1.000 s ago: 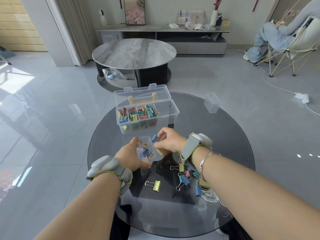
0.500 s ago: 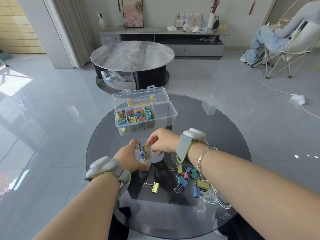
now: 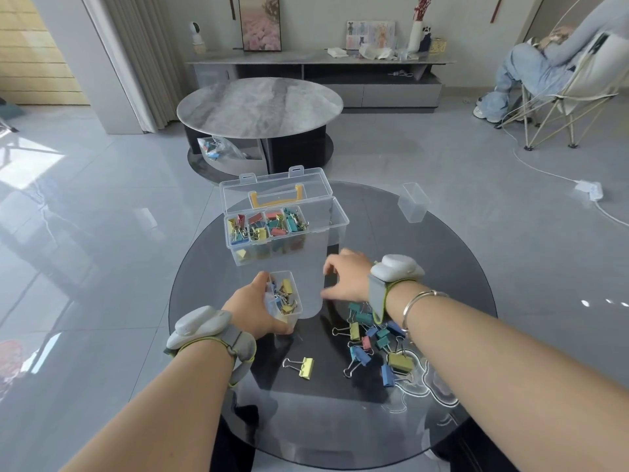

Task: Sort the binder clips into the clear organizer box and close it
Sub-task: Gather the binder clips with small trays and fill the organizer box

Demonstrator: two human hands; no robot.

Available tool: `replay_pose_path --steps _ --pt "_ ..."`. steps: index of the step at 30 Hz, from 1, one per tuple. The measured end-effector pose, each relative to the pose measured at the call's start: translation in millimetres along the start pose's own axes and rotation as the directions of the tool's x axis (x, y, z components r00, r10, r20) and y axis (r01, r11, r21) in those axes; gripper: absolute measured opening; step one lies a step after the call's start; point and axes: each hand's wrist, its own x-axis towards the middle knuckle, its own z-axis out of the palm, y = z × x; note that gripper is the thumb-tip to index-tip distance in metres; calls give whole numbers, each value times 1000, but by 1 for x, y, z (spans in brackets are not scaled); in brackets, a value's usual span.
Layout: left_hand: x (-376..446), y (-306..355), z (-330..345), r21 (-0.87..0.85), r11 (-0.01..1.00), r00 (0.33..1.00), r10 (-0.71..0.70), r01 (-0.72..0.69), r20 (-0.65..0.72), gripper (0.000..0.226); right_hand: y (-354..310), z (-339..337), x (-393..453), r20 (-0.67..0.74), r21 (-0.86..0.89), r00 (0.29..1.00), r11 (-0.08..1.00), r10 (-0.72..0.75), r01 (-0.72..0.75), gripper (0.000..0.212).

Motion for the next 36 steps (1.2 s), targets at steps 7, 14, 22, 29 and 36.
replay_pose_path --steps 7,14,22,29,36 --pt "2 4 0 66 998 1000 -24 23 14 88 21 0 -19 310 -416 951 899 -1 137 125" --pt "0 17 2 130 992 1000 -1 0 7 85 11 4 -28 337 -425 941 896 23 130 103" --pt "-6 25 8 120 993 1000 9 -12 25 82 2 13 -38 259 -344 965 938 47 46 61" --pt "-8 28 10 119 993 999 14 -17 29 81 -6 28 -30 162 -249 976 963 147 -103 46" --pt "-7 27 11 119 993 999 14 -18 36 81 -3 38 -21 50 -161 993 982 108 -98 34"
